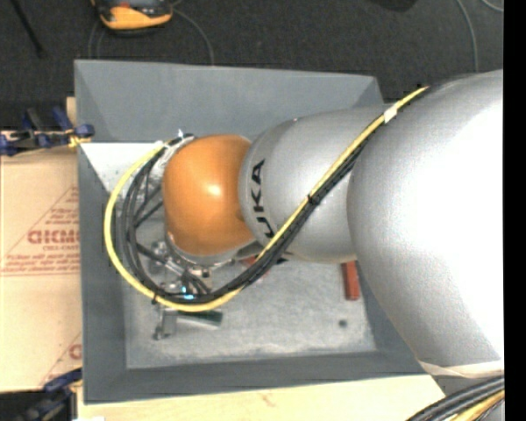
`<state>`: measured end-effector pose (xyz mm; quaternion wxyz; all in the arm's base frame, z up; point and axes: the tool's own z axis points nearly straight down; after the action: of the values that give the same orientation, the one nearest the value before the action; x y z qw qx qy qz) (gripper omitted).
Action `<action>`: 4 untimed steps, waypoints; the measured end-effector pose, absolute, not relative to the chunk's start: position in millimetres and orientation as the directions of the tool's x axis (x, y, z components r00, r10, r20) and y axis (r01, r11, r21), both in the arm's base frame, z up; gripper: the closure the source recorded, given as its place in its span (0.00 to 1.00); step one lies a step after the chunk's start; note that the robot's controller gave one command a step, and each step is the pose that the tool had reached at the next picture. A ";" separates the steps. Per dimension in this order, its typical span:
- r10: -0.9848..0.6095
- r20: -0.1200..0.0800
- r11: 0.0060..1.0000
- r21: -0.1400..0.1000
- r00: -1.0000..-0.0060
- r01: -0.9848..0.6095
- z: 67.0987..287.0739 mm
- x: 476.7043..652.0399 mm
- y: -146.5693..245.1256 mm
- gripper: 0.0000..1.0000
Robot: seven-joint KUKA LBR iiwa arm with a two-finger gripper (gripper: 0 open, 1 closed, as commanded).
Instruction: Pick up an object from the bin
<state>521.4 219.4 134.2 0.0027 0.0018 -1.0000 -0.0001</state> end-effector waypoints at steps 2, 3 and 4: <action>-0.002 -0.003 1.000 0.002 -1.000 -0.002 123.7 528.0 167.8 0.00; -0.090 -0.002 0.996 0.001 -0.996 -0.090 76.5 518.2 158.5 1.00; -0.089 -0.002 0.996 0.002 -0.996 -0.089 76.5 518.1 158.5 1.00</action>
Offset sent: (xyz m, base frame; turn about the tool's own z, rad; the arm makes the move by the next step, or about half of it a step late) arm 0.0086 -0.0777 -0.0181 0.0100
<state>518.1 158.5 76.5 -0.0007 0.0445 -0.9990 -0.0008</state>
